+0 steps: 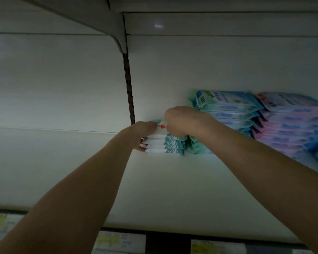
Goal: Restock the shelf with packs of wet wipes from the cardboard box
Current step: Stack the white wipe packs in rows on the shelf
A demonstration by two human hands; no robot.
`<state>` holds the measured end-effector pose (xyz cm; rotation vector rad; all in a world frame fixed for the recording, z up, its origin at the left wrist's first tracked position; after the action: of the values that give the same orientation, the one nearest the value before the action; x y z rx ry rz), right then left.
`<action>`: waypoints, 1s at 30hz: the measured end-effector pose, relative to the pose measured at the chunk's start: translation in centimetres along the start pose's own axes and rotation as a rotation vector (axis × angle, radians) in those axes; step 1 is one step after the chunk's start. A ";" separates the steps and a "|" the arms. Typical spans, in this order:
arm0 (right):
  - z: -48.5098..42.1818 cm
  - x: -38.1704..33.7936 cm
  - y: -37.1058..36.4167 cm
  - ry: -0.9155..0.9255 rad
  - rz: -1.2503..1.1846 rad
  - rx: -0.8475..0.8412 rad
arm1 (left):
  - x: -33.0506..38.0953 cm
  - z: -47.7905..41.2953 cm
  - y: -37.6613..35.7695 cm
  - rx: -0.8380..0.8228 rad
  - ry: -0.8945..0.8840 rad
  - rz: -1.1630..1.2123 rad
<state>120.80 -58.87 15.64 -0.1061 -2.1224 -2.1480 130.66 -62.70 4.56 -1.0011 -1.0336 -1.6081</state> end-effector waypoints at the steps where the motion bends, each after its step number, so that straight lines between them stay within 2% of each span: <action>1: 0.0 0.8 -0.4 -0.043 -0.009 -0.036 | 0.1 0.0 -0.1 0.004 0.006 -0.013; 7: 0.6 2.0 -1.8 -0.114 -0.054 -0.108 | 0.4 0.1 -0.3 0.029 0.020 -0.116; 15: 1.2 1.0 -1.0 -0.107 0.078 0.006 | 1.2 0.7 -1.3 0.013 -0.049 -0.166; 20: 1.4 0.8 -0.6 -0.122 0.133 0.056 | 1.3 0.6 -1.4 0.004 -0.150 -0.071; 24: 1.5 0.5 -0.8 -0.123 0.165 0.050 | 1.9 1.0 -1.8 -0.005 -0.179 -0.177; 30: 2.1 -0.4 0.4 -0.119 0.113 0.074 | 2.8 1.3 0.4 0.139 -0.188 -0.297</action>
<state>121.21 -56.78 16.04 -0.3462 -2.1983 -2.0450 130.59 -62.28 7.62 -0.9510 -1.4589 -1.6727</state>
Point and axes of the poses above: each hand's wrist, its own z-axis away from the middle knuckle, its own y-axis out of the back of the hand, x = y × z, the point moved 10 cm from there along -z, towards the middle knuckle, and after that the axes turned 12 degrees about -y, right-handed, at the moved point
